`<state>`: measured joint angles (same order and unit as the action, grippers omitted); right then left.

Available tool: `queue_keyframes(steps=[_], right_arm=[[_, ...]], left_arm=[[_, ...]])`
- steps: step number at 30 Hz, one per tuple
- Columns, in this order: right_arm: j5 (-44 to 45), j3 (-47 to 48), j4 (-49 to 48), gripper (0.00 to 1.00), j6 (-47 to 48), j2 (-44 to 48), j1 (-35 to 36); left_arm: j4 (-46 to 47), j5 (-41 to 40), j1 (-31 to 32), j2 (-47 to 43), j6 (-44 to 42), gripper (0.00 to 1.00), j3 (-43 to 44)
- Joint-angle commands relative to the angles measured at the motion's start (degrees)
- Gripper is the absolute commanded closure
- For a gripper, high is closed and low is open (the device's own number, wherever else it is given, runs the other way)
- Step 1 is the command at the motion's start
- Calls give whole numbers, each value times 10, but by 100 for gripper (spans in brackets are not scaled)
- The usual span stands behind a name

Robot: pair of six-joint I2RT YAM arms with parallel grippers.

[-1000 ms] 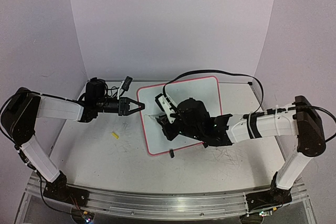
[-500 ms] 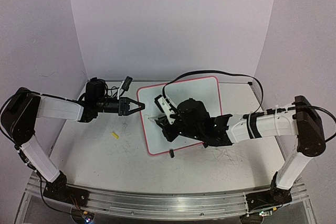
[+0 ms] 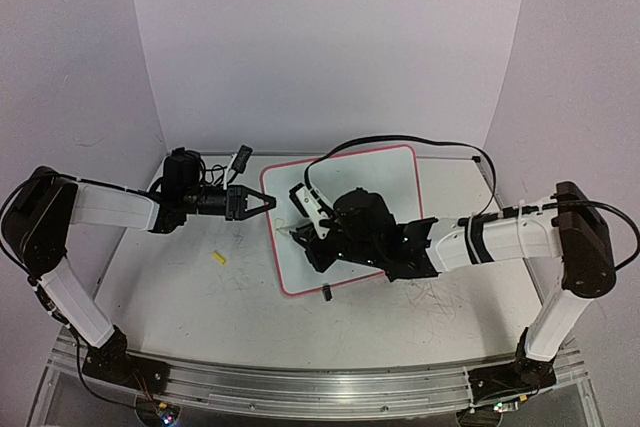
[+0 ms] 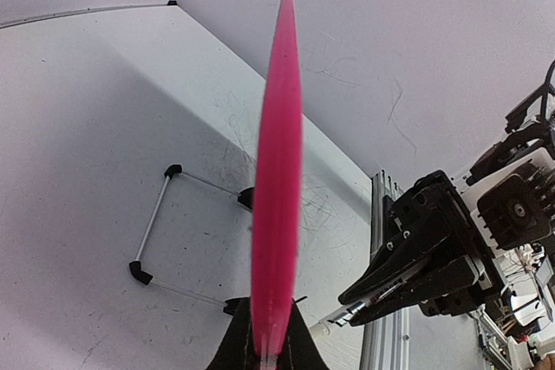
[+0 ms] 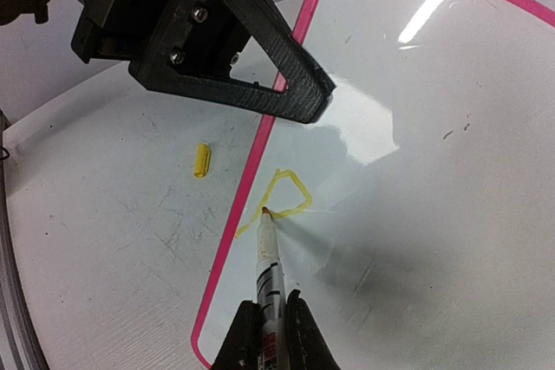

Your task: Write a sentence on the whiteboard

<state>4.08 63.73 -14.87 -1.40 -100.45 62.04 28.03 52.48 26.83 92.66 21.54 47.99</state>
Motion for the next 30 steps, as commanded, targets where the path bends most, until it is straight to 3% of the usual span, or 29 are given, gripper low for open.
queue_keyframes(steps=[1, 15, 30], right_arm=[[8, 28, 6, 100, -6, -15, -3], [85, -9, 9, 100, -27, 16, -3], [92, -28, 19, 100, -36, 28, -3]], left_arm=[[19, 19, 2, -1, 5, 100, 10], [19, 18, 1, -1, 5, 100, 9], [19, 17, 1, -1, 7, 100, 10]])
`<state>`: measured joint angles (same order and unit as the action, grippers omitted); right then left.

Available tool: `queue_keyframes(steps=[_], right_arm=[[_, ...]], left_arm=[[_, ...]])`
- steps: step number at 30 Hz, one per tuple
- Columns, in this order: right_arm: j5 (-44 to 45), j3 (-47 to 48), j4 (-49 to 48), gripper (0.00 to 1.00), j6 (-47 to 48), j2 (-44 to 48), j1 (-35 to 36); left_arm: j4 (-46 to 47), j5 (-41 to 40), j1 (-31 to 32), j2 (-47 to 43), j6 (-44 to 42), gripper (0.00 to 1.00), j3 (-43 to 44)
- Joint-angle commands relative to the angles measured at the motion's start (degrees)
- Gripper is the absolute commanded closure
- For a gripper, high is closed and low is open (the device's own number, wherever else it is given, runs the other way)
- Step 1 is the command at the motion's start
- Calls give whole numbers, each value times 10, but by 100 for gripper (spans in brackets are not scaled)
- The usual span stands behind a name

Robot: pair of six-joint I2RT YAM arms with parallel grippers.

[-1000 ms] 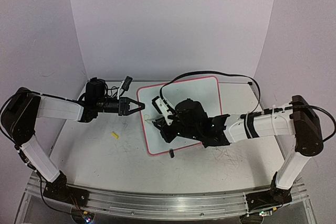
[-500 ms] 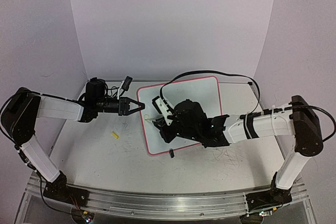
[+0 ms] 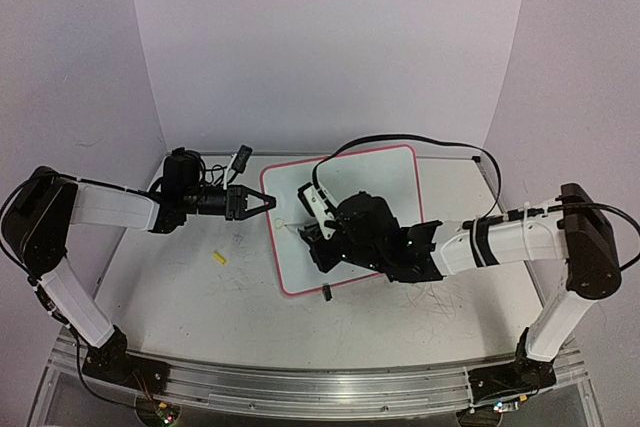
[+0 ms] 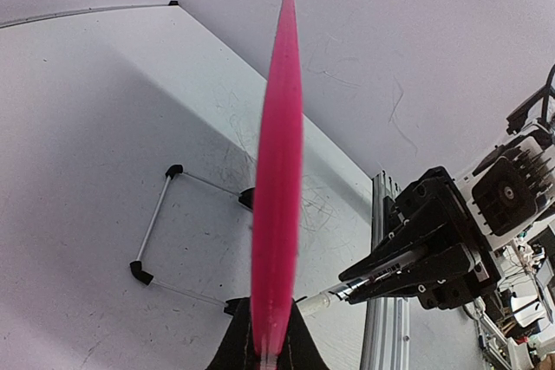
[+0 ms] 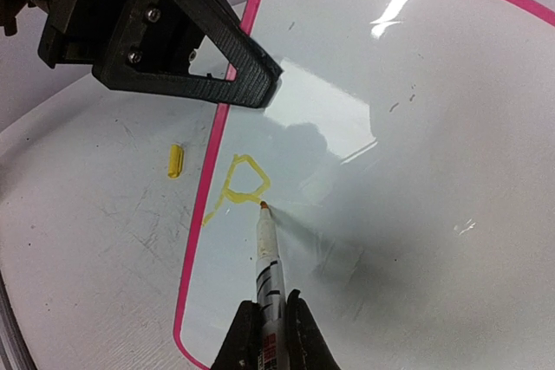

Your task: Write a sentence on the whiteboard

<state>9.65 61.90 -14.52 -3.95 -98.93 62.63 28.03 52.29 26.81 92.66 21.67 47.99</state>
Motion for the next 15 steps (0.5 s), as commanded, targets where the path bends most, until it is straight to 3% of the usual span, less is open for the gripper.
queue_keyframes(steps=[1, 15], right_arm=[[34, -11, 17, 100, -11, 12, -9], [10, -20, 25, 100, -21, 12, -9]], left_arm=[[19, 19, 2, -1, 6, 100, 10], [19, 21, 2, 1, 5, 100, 11]])
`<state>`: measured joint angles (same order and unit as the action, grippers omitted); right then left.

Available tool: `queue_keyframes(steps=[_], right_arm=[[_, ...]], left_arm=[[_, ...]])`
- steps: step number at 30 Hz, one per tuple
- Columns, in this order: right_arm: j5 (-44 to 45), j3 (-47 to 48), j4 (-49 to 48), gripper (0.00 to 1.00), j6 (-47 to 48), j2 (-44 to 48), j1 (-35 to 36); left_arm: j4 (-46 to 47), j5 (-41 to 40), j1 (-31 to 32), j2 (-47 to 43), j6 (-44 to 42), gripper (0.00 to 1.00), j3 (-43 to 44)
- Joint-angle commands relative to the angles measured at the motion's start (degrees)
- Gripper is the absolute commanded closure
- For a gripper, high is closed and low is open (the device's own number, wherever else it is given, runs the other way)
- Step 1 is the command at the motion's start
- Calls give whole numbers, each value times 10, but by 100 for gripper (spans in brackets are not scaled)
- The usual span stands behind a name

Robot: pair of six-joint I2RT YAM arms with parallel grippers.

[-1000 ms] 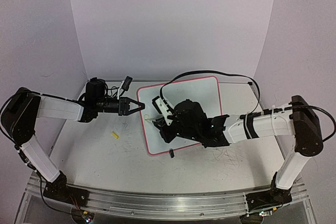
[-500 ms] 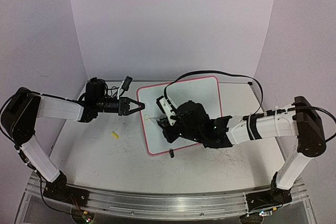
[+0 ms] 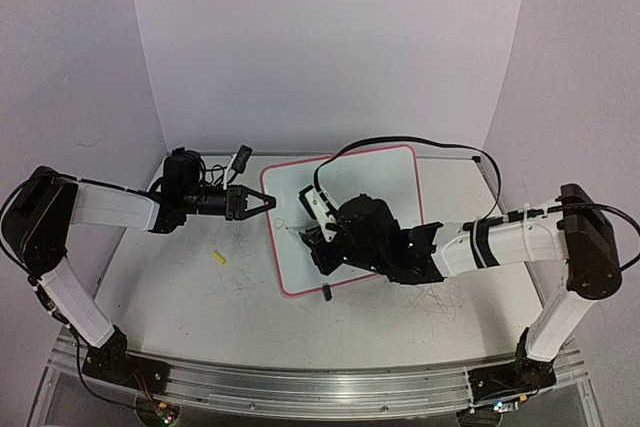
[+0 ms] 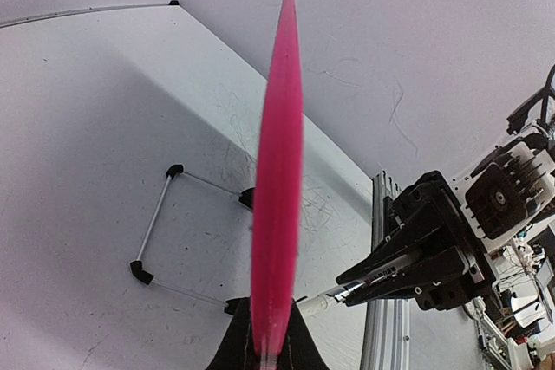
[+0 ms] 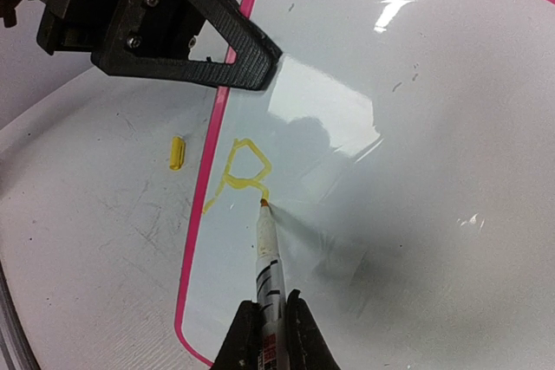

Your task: Write a sentence on the whiteboard

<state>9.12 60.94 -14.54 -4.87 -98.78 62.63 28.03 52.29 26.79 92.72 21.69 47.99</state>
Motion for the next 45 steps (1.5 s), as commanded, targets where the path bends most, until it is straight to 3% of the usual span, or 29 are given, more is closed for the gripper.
queue_keyframes(steps=[1, 45], right_arm=[[14, -10, 25, 100, -12, 10, -9], [1, 64, 32, 100, -17, -48, 3]], left_arm=[[19, 21, 2, 1, 5, 100, 11], [19, 25, 2, -2, 5, 100, 8]])
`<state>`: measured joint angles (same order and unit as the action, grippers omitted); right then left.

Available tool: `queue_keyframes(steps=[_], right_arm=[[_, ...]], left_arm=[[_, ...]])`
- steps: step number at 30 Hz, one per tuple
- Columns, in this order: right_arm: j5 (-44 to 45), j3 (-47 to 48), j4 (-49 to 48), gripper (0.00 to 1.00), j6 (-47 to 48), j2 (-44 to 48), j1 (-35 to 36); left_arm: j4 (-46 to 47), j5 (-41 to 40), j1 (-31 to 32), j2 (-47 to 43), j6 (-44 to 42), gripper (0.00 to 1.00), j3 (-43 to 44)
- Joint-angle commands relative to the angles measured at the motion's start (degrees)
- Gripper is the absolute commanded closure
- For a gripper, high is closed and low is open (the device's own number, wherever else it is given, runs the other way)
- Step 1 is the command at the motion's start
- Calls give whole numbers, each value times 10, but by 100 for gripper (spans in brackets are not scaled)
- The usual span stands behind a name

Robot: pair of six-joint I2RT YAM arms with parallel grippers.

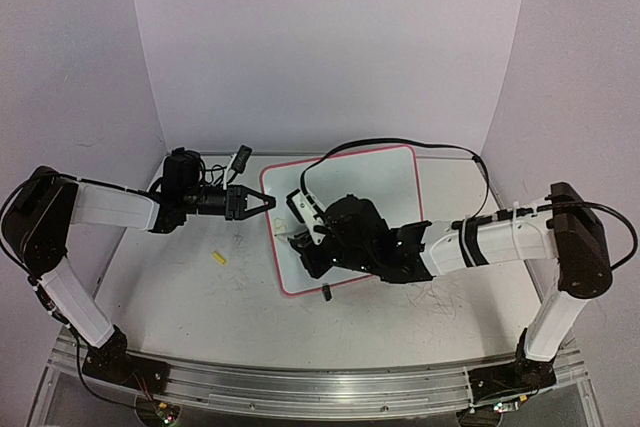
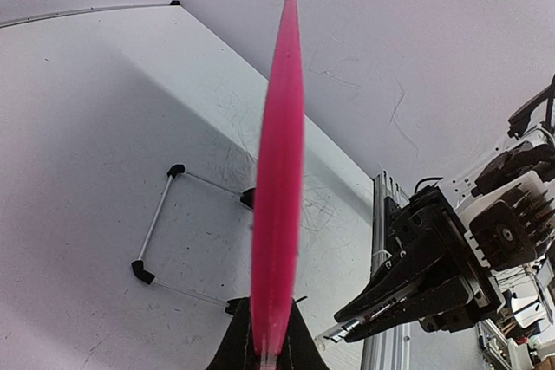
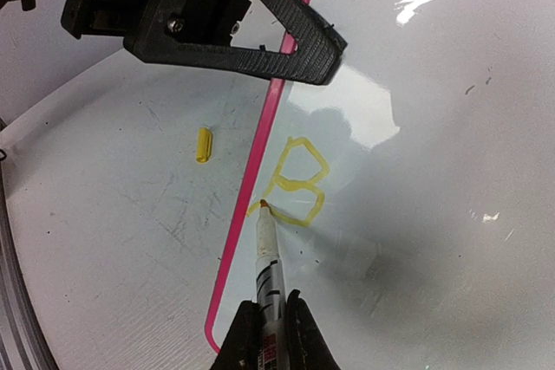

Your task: Write a sentence on the whiteboard

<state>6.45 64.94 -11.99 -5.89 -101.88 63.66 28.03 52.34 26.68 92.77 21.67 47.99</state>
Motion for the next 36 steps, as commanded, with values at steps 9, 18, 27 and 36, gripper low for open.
queue_keyframes(steps=[9, 18, 27, 36], right_arm=[[6, -95, -40, 100, 33, 131, -10], [22, -53, -18, 100, 91, 112, -18], [30, -44, -10, 100, 106, 103, -18], [34, -43, -13, 100, 108, 95, -18]], left_arm=[[19, 19, 2, -5, 0, 100, 3], [19, 16, 2, -2, 0, 100, 9], [17, 5, 3, 0, 11, 84, 8], [17, -5, 14, 4, 14, 73, 16]])
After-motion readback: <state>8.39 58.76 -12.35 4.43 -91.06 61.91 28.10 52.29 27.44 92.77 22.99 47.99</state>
